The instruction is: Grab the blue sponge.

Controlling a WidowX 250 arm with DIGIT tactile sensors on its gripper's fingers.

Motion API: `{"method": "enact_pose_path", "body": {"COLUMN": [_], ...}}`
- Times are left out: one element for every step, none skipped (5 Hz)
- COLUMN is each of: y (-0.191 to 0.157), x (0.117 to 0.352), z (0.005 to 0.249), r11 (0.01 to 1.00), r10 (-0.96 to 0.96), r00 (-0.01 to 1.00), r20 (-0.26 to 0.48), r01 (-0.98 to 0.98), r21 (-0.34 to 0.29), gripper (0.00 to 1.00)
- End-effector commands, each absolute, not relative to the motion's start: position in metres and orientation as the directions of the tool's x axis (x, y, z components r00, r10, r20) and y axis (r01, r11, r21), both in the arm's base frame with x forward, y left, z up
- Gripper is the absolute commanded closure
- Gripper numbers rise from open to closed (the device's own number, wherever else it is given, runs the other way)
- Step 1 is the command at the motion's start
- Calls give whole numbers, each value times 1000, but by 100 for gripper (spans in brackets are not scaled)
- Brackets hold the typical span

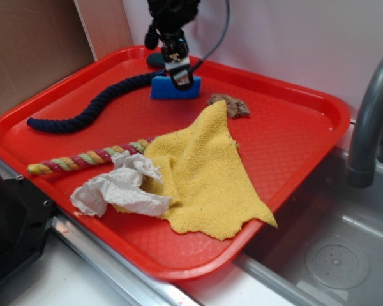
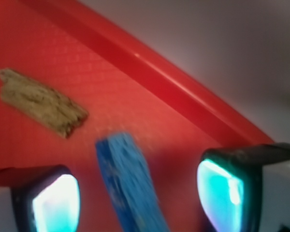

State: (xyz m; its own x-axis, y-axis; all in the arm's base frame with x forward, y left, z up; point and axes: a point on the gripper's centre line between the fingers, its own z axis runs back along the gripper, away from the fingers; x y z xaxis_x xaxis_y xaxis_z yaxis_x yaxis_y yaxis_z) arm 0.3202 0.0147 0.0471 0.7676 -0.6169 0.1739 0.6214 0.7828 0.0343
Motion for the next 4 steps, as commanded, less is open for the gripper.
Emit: {"method": "enact_pose_path", "body": {"y": [-17, -9, -2, 7], "x": [315, 306, 299, 278], "z": [41, 30, 35, 59], "r11": [729, 770, 793, 854], "r10": [-678, -637, -608, -519], "r00": [721, 765, 789, 850], "r20": [147, 93, 91, 92], "r01": [684, 638, 607, 514], "r21": [8, 23, 39, 76], "gripper": [0, 93, 100, 100]}}
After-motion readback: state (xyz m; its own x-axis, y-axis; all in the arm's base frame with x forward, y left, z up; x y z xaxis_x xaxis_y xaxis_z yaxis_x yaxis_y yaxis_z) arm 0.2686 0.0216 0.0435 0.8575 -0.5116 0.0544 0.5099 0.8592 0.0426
